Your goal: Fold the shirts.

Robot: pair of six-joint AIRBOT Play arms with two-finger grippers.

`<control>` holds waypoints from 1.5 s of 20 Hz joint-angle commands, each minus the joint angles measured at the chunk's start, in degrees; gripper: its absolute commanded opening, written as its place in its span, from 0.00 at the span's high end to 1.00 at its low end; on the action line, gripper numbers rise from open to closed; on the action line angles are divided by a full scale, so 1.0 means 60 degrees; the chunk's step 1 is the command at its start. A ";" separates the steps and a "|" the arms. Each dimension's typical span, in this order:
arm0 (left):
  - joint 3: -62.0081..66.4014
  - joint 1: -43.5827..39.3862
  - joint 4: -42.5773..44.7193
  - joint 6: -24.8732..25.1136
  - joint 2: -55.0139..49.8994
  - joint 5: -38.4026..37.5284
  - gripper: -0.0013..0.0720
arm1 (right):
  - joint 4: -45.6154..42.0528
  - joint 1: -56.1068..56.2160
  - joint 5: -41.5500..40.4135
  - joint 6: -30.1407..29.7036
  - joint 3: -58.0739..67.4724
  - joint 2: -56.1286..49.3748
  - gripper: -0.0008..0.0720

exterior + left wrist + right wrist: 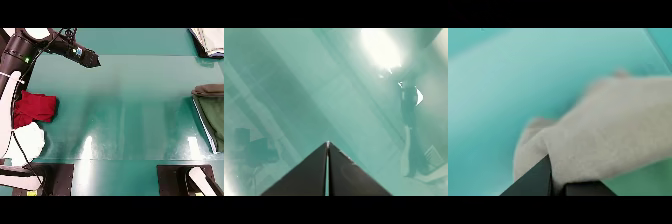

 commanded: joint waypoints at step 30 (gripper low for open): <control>0.0000 -0.0004 0.0262 0.0270 -0.0004 0.0288 0.94 | -0.0747 0.6980 0.2047 0.2131 0.0543 -0.2463 0.97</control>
